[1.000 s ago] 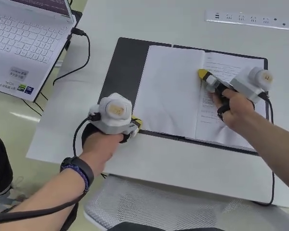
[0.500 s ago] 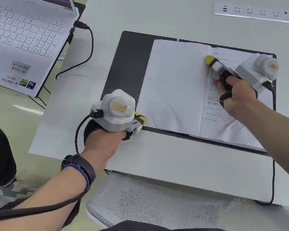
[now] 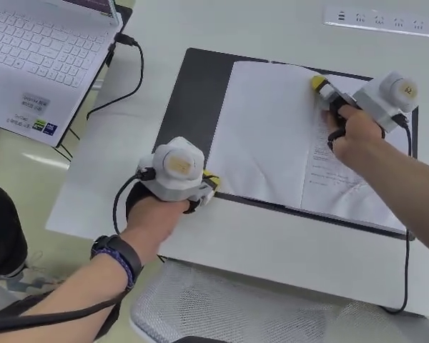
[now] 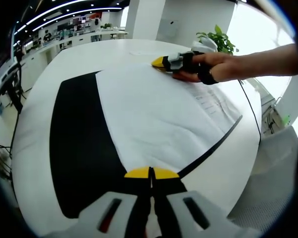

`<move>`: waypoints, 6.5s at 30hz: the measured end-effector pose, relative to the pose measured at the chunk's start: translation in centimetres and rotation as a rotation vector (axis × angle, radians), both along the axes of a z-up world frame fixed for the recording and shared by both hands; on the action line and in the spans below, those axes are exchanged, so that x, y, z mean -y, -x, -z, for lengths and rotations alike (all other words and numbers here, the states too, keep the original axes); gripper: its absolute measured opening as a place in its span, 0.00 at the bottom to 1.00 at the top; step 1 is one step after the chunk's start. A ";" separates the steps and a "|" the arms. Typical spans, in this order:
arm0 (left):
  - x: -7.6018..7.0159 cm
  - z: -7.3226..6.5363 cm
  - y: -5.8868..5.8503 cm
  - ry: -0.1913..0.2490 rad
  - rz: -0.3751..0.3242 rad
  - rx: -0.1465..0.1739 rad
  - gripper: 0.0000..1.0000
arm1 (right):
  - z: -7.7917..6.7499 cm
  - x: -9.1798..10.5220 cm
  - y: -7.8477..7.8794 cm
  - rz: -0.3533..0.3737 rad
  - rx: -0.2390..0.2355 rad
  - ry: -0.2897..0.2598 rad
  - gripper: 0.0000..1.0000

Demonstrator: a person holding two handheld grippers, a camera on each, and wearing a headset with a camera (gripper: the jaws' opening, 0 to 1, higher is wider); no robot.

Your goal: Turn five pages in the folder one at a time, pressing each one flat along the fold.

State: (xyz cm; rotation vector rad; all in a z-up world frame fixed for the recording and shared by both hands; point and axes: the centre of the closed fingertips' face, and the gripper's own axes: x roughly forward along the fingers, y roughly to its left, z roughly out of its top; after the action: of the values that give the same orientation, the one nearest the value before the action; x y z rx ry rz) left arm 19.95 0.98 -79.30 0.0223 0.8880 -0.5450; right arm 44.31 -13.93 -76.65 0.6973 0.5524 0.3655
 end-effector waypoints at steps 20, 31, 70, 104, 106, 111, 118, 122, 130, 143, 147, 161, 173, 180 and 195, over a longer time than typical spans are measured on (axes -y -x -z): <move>-0.1 0.1 -0.1 0.011 -0.014 0.007 0.00 | 0.3 -0.5 0.3 -0.065 0.025 0.051 0.00; -0.1 0.0 -0.1 0.009 -0.014 0.015 0.00 | -0.2 -1.3 3.6 -0.134 0.059 0.098 0.00; -0.2 -0.2 0.1 0.000 -0.010 0.053 0.00 | -0.1 -0.4 12.8 -0.154 0.063 0.110 0.00; -0.1 -0.3 0.3 -0.017 0.018 0.073 0.00 | 1.3 -0.4 19.9 -0.264 0.038 0.134 0.00; 0.0 -0.3 0.3 -0.016 0.019 0.072 0.00 | 1.3 -0.5 20.5 -0.279 0.040 0.140 0.00; -0.1 -0.3 0.3 -0.017 0.020 0.072 0.00 | 1.4 -0.6 21.7 -0.312 0.040 0.153 0.00; -0.1 -0.3 0.4 -0.016 0.019 0.073 0.00 | 1.5 -0.6 23.4 -0.348 0.039 0.164 0.00; -0.1 -0.3 0.4 -0.017 0.018 0.074 0.00 | 1.6 -0.7 23.8 -0.353 0.037 0.165 0.00; -0.1 -0.2 0.4 -0.015 0.019 0.073 0.00 | 1.6 -0.7 24.6 -0.381 0.031 0.171 0.00; 0.0 -0.2 0.3 -0.024 0.026 0.078 0.00 | 1.6 -0.6 25.3 -0.394 0.024 0.183 0.00; -0.1 -0.2 0.3 -0.026 0.021 0.073 0.00 | 1.6 -0.6 25.3 -0.391 0.020 0.184 0.00; 0.1 -0.4 0.5 -0.024 -0.008 0.029 0.00 | 1.6 -0.6 25.3 -0.393 0.003 0.191 0.00; 1.5 -1.2 1.7 0.010 0.046 -0.003 0.21 | 0.2 -1.0 26.1 -0.497 0.013 0.193 0.21; 1.2 -2.5 2.0 0.013 0.041 0.019 0.26 | -0.7 0.3 26.8 -0.505 0.029 0.202 0.30; 1.6 -7.0 2.3 0.027 0.070 0.110 0.34 | -3.6 5.3 26.8 -0.437 0.117 0.274 0.42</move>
State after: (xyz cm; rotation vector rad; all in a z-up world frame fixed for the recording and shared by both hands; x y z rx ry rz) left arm 17.66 -0.63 -72.26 0.0589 0.7753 -0.6154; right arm 17.56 -19.19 -73.07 0.2837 0.6289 0.7187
